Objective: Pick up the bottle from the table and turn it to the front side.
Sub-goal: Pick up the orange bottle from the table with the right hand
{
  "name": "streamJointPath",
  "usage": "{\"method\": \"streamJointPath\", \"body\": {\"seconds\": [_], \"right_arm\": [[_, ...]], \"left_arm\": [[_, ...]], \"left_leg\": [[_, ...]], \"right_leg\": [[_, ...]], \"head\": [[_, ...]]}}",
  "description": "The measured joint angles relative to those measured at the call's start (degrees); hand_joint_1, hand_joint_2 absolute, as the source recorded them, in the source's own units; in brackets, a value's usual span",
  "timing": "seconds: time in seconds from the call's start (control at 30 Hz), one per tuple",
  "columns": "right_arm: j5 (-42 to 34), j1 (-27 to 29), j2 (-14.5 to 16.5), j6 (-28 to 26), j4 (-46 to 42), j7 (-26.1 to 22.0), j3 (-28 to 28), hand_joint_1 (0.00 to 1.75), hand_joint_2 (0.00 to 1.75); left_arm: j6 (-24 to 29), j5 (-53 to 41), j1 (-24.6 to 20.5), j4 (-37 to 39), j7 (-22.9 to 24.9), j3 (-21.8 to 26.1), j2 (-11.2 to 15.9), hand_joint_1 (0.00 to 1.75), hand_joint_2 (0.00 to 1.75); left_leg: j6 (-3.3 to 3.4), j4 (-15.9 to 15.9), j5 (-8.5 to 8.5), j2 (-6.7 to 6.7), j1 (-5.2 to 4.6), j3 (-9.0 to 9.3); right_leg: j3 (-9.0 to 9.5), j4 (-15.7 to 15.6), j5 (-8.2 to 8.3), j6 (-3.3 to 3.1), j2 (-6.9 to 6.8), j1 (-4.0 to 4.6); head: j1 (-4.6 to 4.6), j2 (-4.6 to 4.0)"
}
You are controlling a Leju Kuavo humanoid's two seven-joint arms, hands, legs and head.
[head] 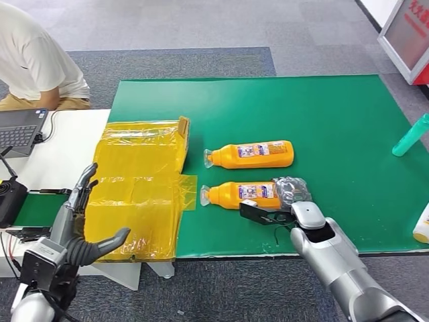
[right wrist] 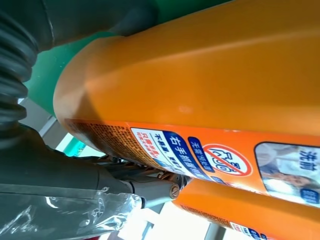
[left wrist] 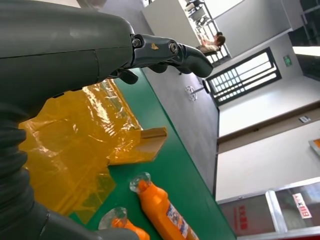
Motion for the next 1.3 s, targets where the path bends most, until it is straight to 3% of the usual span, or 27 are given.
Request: {"method": "streamJointPath", "body": {"seconds": [0.13,0.3,0.43,0.7,0.83,0.97,1.13,1.3], "right_arm": [[-6.17,0.38,0.17,0.5,-0.01,-2.9,-1.51,1.75,1.75],[-34.83,4.56,0.66,6.69,-3.18,-13.65,-9.37,1.75,1.75],[-47.75,10.71,0.7,9.09,-8.24,-17.15,-14.11,1.75,1.75],[-54.82,16.92,0.7,9.8,-14.31,-18.37,-17.61,1.75,1.75],[-65.69,21.95,0.7,9.64,-20.78,-20.73,-19.27,1.75,1.75],[-70.18,27.17,0.98,6.11,-29.72,-23.16,-19.67,1.75,1.75],[-69.8,30.9,2.61,0.75,-38.77,-27.73,-18.8,1.75,1.75],[-61.26,30.87,4.27,-6.41,-42.89,-31.34,-15.96,1.75,1.75]], "left_arm": [[-0.57,1.46,-0.27,0.02,0.0,0.0,0.02,0.0,1.75],[-1.78,4.44,-0.5,0.72,-1.47,0.0,0.35,0.0,1.75],[-1.87,5.71,-0.58,1.74,-2.75,0.0,0.82,0.0,1.75],[-2.25,7.36,-0.67,2.82,-3.27,-0.02,1.18,0.0,1.75],[-4.15,14.77,-0.79,3.17,-4.77,0.08,1.23,0.0,1.75],[-2.18,21.74,-1.79,3.33,-4.32,1.01,0.05,0.0,1.75],[-2.06,31.41,-4.89,4.97,-0.11,0.54,-2.04,0.0,1.75],[-6.31,39.15,-8.91,8.29,4.91,-3.26,-2.91,0.0,1.75]], "left_leg": [[0.0,0.0,0.0,0.0,0.01,0.02],[-0.02,0.0,-0.08,0.06,0.06,0.21],[-0.02,0.0,-0.11,0.06,0.08,0.16],[-0.04,0.0,-0.13,0.06,0.09,0.1],[-0.04,0.0,-0.12,0.06,0.09,0.01],[-0.05,0.0,-0.14,0.06,0.09,-0.06],[-0.06,0.0,-0.14,0.06,0.1,-0.09],[-0.05,0.0,-0.09,0.06,0.09,-0.09]], "right_leg": [[0.01,0.0,0.0,0.0,0.0,0.01],[0.16,-0.02,-0.03,-0.01,0.1,0.05],[0.13,-0.02,-0.06,-0.04,0.1,0.09],[0.08,-0.02,-0.05,-0.05,0.09,0.1],[0.01,-0.01,-0.06,-0.05,0.08,0.1],[-0.07,-0.01,-0.09,-0.06,0.08,0.11],[-0.11,-0.01,-0.08,-0.06,0.09,0.12],[-0.08,-0.01,0.0,-0.06,0.09,0.11]], "head": [[0.01,0.0],[0.02,0.01],[0.01,0.0],[0.02,-0.01],[0.01,-0.01],[0.01,0.0],[0.02,0.0],[0.02,0.0]]}}
